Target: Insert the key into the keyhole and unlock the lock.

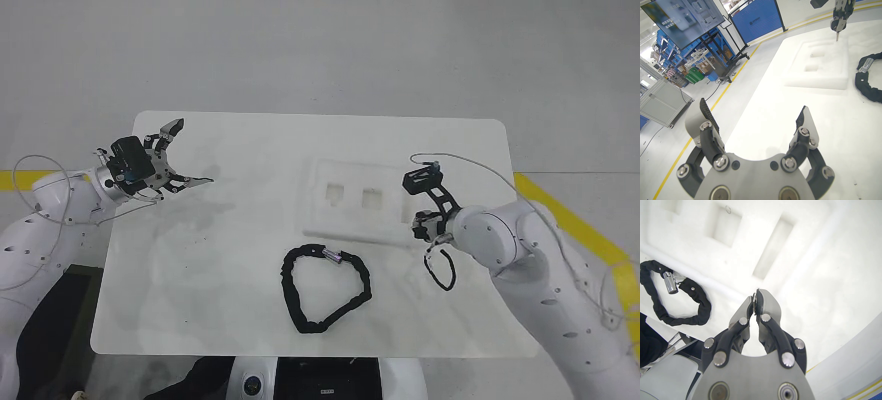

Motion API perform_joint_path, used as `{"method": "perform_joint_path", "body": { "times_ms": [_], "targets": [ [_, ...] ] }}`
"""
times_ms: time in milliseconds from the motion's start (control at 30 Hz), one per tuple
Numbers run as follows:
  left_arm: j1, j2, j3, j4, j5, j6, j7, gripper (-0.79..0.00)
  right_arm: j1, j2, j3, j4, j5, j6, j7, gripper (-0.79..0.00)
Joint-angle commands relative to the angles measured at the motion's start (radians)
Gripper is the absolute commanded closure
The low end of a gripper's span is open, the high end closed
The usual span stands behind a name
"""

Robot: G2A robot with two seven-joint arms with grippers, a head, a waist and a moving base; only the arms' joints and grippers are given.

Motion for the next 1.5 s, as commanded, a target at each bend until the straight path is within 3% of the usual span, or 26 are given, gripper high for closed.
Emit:
{"method": "perform_joint_path", "body": {
  "times_ms": [0, 300, 700, 1033, 1467],
  "targets": [
    [0.000, 0.000, 0.000, 0.000, 0.000, 0.000, 0.000, -0.785, -0.008, 0.002, 0.013, -0.014, 0.000, -0.003, -0.001, 0.000],
    [0.000, 0.000, 0.000, 0.000, 0.000, 0.000, 0.000, -0.785, -0.086, 0.014, 0.103, -0.111, 0.066, -0.098, -0.090, 0.000],
    [0.000, 0.000, 0.000, 0.000, 0.000, 0.000, 0.000, -0.785, -0.309, 0.037, 0.314, -0.113, 0.335, -0.511, -0.413, 0.000],
    [0.000, 0.000, 0.000, 0.000, 0.000, 0.000, 0.000, -0.785, -0.300, 0.046, 0.331, 0.076, 0.578, -0.799, -0.442, 0.000],
    [0.000, 0.000, 0.000, 0.000, 0.000, 0.000, 0.000, -0.785, -0.279, 0.049, 0.327, 0.129, 0.621, -0.833, -0.445, 0.000]
  ]
}}
